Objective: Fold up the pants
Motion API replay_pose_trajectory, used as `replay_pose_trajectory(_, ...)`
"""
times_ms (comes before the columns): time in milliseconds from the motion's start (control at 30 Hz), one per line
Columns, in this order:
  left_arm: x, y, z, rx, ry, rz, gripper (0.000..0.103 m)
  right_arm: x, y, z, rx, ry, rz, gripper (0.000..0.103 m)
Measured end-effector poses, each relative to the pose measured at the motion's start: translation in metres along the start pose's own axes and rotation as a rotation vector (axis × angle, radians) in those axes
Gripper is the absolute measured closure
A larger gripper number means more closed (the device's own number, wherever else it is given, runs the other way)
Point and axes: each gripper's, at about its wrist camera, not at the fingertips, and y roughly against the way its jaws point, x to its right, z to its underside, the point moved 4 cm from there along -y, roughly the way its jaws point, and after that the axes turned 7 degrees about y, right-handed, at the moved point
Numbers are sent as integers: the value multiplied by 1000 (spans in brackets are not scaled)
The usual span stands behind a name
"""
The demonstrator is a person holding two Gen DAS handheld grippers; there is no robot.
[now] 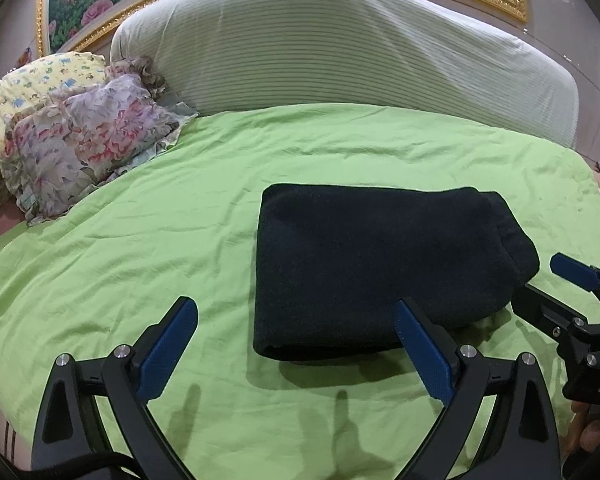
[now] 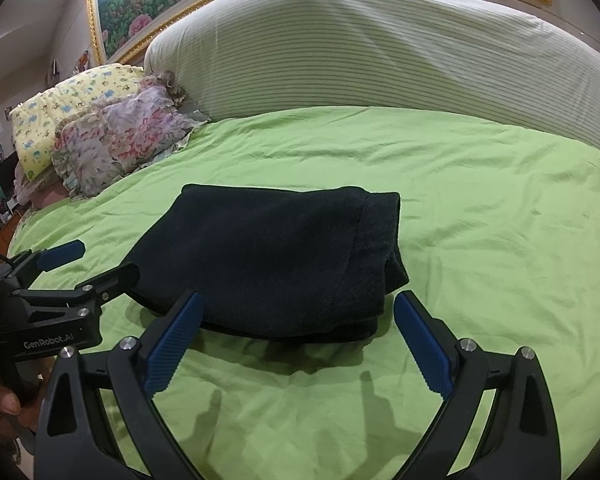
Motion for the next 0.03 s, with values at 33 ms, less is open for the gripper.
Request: replay_pose_trajectory(33,1,-2,0,-12,-4,-1,4,0,0,-1,2,-8,0,7)
